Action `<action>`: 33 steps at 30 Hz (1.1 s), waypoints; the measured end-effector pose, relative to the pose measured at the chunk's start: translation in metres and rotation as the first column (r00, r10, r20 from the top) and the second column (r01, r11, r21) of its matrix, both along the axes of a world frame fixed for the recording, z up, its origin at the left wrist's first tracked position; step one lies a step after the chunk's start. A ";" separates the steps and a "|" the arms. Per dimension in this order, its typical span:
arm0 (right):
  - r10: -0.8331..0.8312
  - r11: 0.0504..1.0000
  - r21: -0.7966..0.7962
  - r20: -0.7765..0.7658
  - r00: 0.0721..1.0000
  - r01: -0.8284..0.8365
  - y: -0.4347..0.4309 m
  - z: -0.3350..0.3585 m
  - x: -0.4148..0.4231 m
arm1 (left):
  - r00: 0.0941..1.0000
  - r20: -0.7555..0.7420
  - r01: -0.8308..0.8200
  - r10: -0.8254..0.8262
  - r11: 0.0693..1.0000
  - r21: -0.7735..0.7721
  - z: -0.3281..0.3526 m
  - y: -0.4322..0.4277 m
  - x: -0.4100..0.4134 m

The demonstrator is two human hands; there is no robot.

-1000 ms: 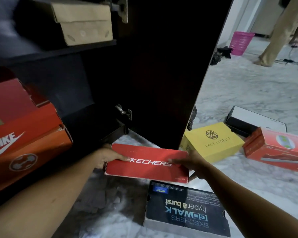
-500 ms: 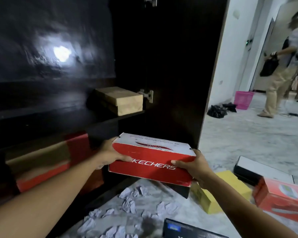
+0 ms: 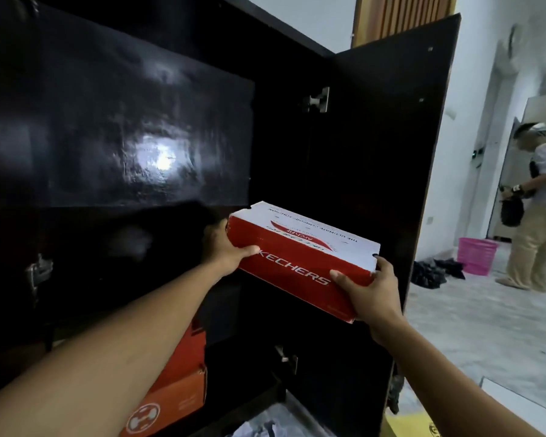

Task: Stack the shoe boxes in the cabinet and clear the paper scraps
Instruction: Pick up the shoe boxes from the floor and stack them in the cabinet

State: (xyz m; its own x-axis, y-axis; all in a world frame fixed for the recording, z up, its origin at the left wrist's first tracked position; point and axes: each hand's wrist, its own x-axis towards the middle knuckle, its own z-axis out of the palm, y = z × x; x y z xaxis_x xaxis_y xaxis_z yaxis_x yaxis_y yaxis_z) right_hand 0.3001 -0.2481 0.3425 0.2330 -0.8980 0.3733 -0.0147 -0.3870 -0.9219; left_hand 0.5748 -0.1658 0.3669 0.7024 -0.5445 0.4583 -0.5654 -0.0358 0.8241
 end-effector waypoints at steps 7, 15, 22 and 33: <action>-0.044 0.999 -0.023 0.035 0.998 0.045 -0.046 0.008 0.077 | 0.979 -0.174 0.099 -0.103 0.995 -0.032 0.001 -0.061 0.027; 0.151 0.975 -0.164 -0.016 0.988 -0.152 -0.083 0.008 0.137 | 0.953 -0.109 0.280 -0.283 0.959 -0.041 -0.023 -0.107 0.045; 0.149 0.978 -0.131 -0.083 0.985 -0.159 -0.126 -0.012 0.195 | 1.000 0.000 0.019 -0.019 0.997 0.070 -0.046 -0.158 0.076; 0.258 0.955 -0.062 -0.302 0.918 -0.288 -0.151 -0.027 0.244 | 0.998 0.058 -0.013 0.014 1.000 -0.013 -0.040 -0.165 0.084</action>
